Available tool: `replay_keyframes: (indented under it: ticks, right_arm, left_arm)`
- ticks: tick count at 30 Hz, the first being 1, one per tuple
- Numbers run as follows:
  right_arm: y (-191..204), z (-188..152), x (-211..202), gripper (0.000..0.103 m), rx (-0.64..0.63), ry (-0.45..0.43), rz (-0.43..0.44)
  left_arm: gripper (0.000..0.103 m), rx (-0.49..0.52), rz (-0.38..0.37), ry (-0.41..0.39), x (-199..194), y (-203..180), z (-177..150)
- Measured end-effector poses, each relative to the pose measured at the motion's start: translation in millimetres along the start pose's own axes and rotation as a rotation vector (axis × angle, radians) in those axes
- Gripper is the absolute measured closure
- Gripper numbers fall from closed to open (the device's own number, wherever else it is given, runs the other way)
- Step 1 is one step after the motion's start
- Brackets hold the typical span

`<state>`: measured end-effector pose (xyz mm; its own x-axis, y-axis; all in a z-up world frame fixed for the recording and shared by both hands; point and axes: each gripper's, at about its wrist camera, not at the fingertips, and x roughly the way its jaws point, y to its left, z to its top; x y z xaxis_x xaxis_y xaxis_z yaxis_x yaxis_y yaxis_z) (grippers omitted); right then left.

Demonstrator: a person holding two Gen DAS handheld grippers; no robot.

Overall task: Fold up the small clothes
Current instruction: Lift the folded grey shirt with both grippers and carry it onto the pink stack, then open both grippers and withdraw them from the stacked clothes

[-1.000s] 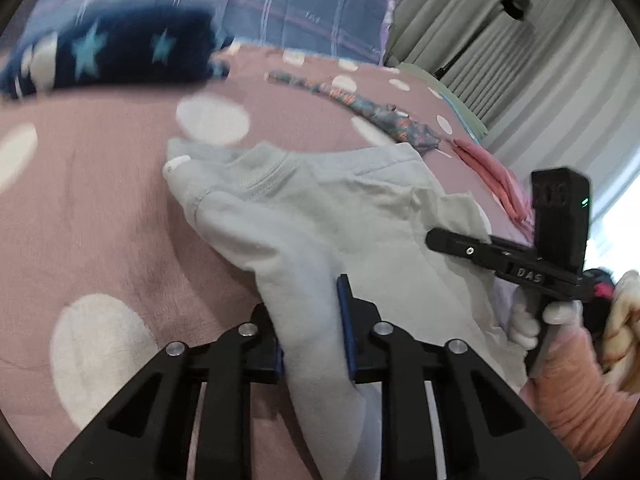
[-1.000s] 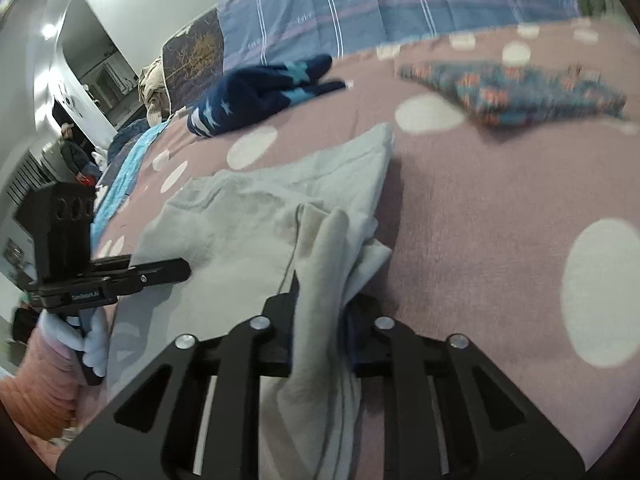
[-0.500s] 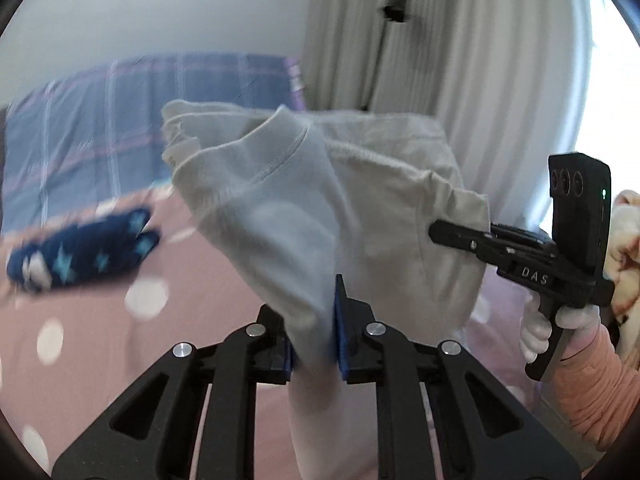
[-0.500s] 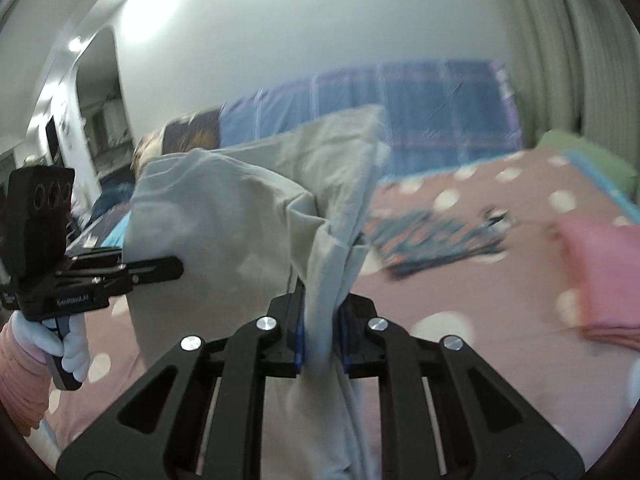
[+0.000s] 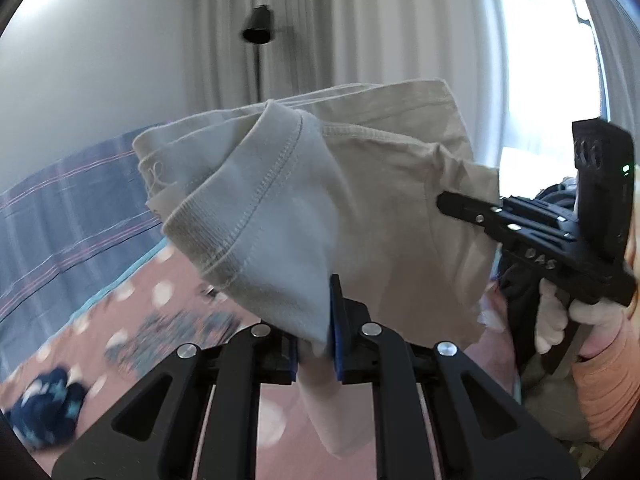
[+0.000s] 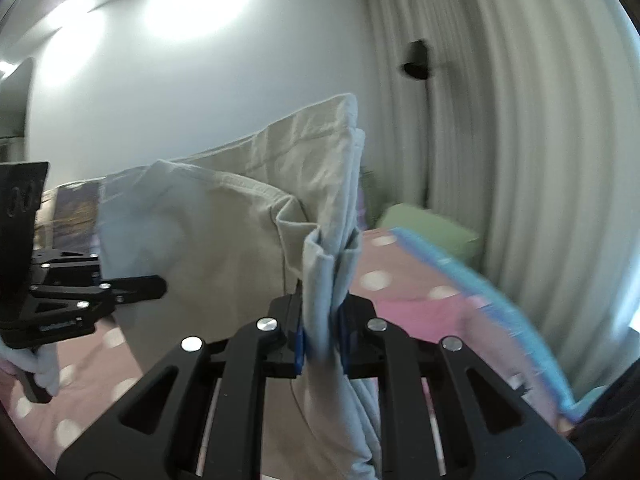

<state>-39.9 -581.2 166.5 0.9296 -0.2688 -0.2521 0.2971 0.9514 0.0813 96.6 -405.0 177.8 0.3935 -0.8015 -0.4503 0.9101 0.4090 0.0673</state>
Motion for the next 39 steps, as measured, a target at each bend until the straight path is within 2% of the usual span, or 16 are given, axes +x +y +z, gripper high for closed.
replay_keyframes:
  ticks: [7,8,9,10,11,12,13,16,19,20,22,29,33,35,37,39]
  right_arm:
    - [-82.4,31.7,69.1,0.090,0.080,0.036,-0.184]
    - [-95.4,33.9,93.8,0.090,0.095,0.058,-0.218]
    - [-105.9,36.0,110.2,0.087,0.098,0.071,-0.237]
    - [-114.0,35.1,131.2,0.072,0.099,0.091,-0.268]
    - [-124.5,28.4,160.3,0.062,0.096,0.146,-0.356]
    - [-132.8,18.3,181.9,0.052,0.099,0.215,-0.450]
    - [-136.3,8.3,192.8,0.055,0.109,0.255,-0.494]
    - [-142.1,-41.9,204.0,0.054,0.196,0.339,-0.441]
    - [-132.0,-104.7,210.1,0.051,0.169,0.469,-0.396]
    - [-129.7,-130.3,213.7,0.051,0.127,0.519,-0.415]
    - [-117.1,-152.7,197.9,0.051,0.087,0.429,-0.429]
    - [-112.0,-158.7,158.8,0.049,0.215,0.441,-0.378]
    - [-102.5,-167.6,116.5,0.044,0.254,0.483,-0.372]
    - [-80.7,-168.1,78.2,0.033,0.226,0.422,-0.310]
    - [-57.2,-162.7,43.0,0.010,0.168,0.366,-0.344]
    - [-32.6,-161.9,-5.4,0.006,0.127,0.268,-0.381]
  left_arm:
    - [0.090,0.045,-0.022,0.024,101.3,-8.4,51.6]
    - [0.086,0.041,-0.002,0.025,119.3,-5.7,54.5]
    - [0.074,0.029,0.048,0.031,145.7,-0.8,55.6]
    - [0.063,0.031,0.120,0.050,168.1,1.2,54.5]
    - [0.052,0.036,0.216,0.083,189.1,7.0,48.8]
    - [0.052,0.029,0.295,0.132,210.2,13.7,38.4]
    - [0.052,0.008,0.300,0.189,228.1,21.3,22.9]
    - [0.048,-0.047,0.192,0.273,248.8,29.4,-22.0]
    - [0.041,0.032,0.162,0.341,265.4,21.5,-64.9]
    - [0.040,0.060,0.150,0.353,267.7,16.6,-78.3]
    - [0.040,0.094,0.152,0.332,261.1,8.4,-96.9]
    - [0.039,0.055,0.138,0.324,237.6,-9.8,-105.0]
    - [0.023,0.021,0.108,0.282,195.5,-18.3,-110.3]
    - [0.017,0.004,0.103,0.260,173.5,-24.5,-112.9]
    - [0.014,-0.023,0.061,0.213,142.5,-30.4,-116.0]
    - [0.010,-0.054,0.027,0.173,113.3,-36.9,-118.1]
